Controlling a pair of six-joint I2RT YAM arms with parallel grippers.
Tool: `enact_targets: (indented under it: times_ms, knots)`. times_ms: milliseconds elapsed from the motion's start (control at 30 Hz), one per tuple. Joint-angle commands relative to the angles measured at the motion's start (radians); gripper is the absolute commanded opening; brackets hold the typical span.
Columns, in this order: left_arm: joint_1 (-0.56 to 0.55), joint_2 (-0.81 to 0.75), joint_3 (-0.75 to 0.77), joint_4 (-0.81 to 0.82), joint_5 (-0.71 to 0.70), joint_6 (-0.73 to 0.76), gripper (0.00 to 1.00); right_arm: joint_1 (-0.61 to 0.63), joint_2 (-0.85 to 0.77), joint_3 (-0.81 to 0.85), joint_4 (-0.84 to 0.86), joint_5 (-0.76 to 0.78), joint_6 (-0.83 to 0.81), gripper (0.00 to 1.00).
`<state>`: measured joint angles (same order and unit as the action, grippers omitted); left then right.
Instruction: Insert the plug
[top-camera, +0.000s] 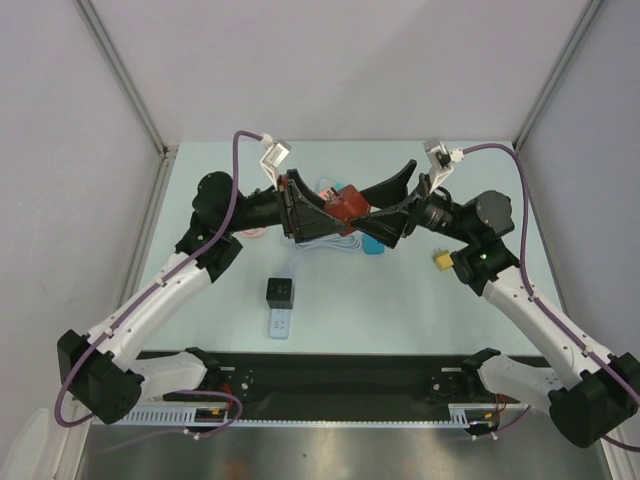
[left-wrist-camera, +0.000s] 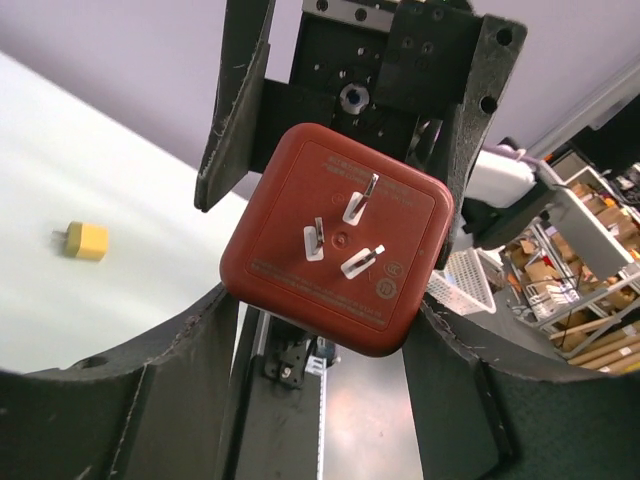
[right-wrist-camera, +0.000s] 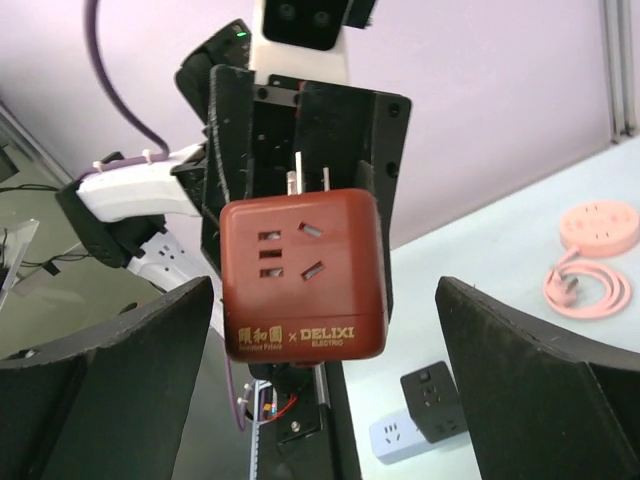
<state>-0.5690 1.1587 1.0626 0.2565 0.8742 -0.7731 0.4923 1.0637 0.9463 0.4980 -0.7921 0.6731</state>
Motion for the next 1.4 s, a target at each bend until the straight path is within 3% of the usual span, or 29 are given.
enact_targets:
  times_ms: [0, 300, 367, 533, 1100, 1233, 1300, 1367]
  knots:
    - [0.003, 0.012, 0.062, 0.13, 0.036, -0.083, 0.0, 0.0, -0.022, -0.007, 0.186, 0.022, 0.048, 1.0]
    - [0.003, 0.042, 0.025, 0.354, -0.006, -0.284, 0.0, 0.032, -0.057, -0.08, 0.27, 0.148, -0.043, 1.0]
    - [0.003, 0.048, 0.025, 0.369, -0.018, -0.308, 0.0, 0.041, -0.047, -0.081, 0.295, 0.166, -0.047, 0.94]
    - [0.0, 0.053, 0.007, 0.441, -0.046, -0.365, 0.0, 0.091, -0.01, -0.11, 0.476, 0.241, -0.017, 0.91]
    - [-0.002, 0.059, -0.036, 0.538, -0.095, -0.439, 0.0, 0.153, 0.005, -0.098, 0.519, 0.413, -0.104, 0.95]
    - [-0.005, 0.067, -0.039, 0.573, -0.103, -0.468, 0.0, 0.158, 0.024, -0.087, 0.522, 0.418, -0.115, 0.84]
    - [-0.003, 0.068, -0.041, 0.584, -0.104, -0.474, 0.0, 0.161, 0.041, -0.075, 0.524, 0.415, -0.113, 0.73]
    - [-0.006, 0.068, -0.046, 0.592, -0.107, -0.482, 0.0, 0.167, 0.054, -0.064, 0.536, 0.419, -0.113, 0.72]
